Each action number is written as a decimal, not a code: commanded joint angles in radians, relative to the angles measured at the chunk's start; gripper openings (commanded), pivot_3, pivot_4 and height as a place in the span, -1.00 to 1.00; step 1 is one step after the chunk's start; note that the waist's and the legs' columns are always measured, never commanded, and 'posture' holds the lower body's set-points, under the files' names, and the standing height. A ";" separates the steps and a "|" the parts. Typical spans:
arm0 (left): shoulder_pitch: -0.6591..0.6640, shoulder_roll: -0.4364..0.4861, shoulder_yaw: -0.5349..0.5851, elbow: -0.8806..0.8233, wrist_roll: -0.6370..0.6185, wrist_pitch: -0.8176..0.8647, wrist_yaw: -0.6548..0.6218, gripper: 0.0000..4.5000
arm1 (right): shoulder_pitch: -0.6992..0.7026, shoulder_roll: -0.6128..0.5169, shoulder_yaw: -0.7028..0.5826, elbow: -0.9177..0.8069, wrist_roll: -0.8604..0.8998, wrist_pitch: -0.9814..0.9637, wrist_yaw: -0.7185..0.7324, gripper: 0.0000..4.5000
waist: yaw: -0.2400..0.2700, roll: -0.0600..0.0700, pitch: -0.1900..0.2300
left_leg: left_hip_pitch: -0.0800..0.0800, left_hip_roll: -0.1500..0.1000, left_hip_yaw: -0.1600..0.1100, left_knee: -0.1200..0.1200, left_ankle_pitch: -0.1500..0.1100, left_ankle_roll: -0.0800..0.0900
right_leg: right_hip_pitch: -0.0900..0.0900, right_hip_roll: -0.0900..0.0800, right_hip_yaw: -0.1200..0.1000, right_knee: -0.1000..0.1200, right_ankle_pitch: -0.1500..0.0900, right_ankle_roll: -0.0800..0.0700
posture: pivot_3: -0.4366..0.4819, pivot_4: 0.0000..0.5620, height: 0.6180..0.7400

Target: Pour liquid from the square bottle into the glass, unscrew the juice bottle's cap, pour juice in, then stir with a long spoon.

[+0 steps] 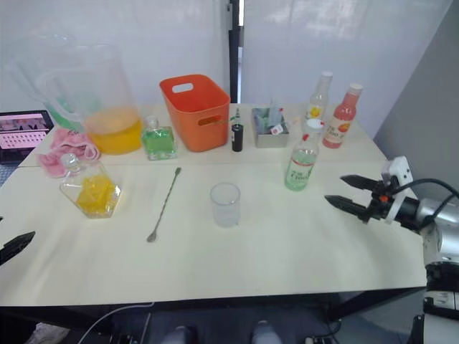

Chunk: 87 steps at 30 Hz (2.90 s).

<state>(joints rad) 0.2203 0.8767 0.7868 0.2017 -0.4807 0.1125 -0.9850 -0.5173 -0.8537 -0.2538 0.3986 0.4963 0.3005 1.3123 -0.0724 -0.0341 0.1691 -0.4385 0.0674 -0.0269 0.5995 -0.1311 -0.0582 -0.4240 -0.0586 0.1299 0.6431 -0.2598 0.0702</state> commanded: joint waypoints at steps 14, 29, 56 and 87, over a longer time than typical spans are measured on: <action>0.185 -0.477 0.024 -0.685 -0.140 0.144 0.443 1.00 | -0.132 0.055 0.132 -0.331 0.121 0.219 0.070 0.98 | -0.003 -0.001 0.000 | 0.000 -0.001 0.004 0.007 -0.001 -0.002 | 0.003 -0.002 0.004 -0.001 0.002 0.003 | -0.05 -0.47 1.00; -0.090 -0.478 -0.180 -0.650 -0.060 0.252 0.727 1.00 | -0.093 0.077 0.096 -0.554 0.216 0.320 -0.039 0.98 | 0.027 -0.004 0.000 | -0.001 0.000 -0.002 0.010 0.000 0.000 | 0.002 0.001 -0.001 0.002 0.001 0.001 | -0.05 -0.47 1.00; -0.487 -0.350 -0.336 -0.209 0.065 0.227 0.695 1.00 | -0.009 0.064 0.055 -0.677 0.280 0.332 -0.157 0.98 | 0.032 -0.004 0.000 | -0.001 0.000 -0.003 0.009 0.003 0.004 | 0.003 0.001 -0.002 0.001 0.002 0.002 | -0.05 -0.47 1.00; -0.493 -0.137 -0.290 -0.430 -0.182 0.297 0.286 0.25 | -0.072 0.071 0.107 -0.660 0.296 0.358 -0.159 1.00 | 0.031 -0.015 0.007 | -0.009 0.001 -0.004 0.006 0.003 0.005 | -0.002 0.001 -0.005 -0.002 0.010 0.002 | -0.05 -0.47 1.00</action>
<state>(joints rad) -0.2552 0.7092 0.4422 -0.1319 -0.5929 0.4182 -0.6473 -0.5731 -0.7737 -0.1283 -0.2520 0.7690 0.6572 1.1466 -0.0412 -0.0495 0.1762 -0.4472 0.0681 -0.0306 0.6057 -0.1284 -0.0536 -0.4255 -0.0580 0.1250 0.6407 -0.2509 0.0712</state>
